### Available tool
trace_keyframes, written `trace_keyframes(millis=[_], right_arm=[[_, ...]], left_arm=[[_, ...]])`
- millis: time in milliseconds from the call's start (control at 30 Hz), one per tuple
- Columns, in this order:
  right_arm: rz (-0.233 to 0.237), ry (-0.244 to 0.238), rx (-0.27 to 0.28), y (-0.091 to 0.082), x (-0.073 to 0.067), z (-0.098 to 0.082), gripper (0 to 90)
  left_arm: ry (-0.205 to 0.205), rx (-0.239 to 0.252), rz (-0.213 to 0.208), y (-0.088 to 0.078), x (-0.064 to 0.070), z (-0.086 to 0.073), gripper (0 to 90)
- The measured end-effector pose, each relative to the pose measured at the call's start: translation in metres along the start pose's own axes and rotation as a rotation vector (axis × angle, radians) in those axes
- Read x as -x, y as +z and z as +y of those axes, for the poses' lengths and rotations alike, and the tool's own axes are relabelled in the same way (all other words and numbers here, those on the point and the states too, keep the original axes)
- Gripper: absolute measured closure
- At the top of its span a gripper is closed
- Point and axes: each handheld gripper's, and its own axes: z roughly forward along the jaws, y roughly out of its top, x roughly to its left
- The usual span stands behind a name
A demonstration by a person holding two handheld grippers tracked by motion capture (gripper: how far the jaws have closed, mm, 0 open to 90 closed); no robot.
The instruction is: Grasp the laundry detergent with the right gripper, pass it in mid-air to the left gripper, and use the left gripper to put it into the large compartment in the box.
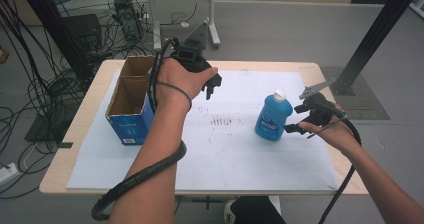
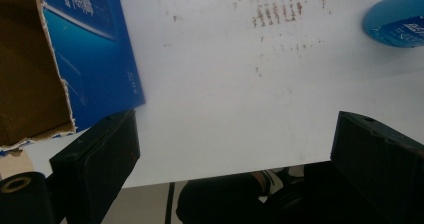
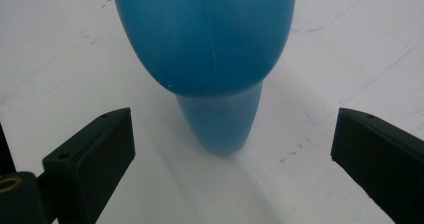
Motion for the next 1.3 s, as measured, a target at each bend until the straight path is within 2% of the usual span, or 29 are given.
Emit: trace_keyframes(millis=[333, 600, 1300], right_arm=[[-0.030, -0.001, 0.079, 0.015, -0.007, -0.005, 3.1], [-0.057, -0.019, 0.116, 0.023, -0.011, -0.005, 3.0], [-0.075, 0.000, 0.221, 0.046, -0.017, -0.012, 2.6]], left_arm=[[0.001, 0.000, 0.000, 0.001, -0.001, 0.000, 6.0], [-0.002, -0.002, -0.001, 0.001, -0.002, 0.000, 5.9], [-0.007, 0.004, 0.006, 0.002, -0.003, -0.002, 5.9]])
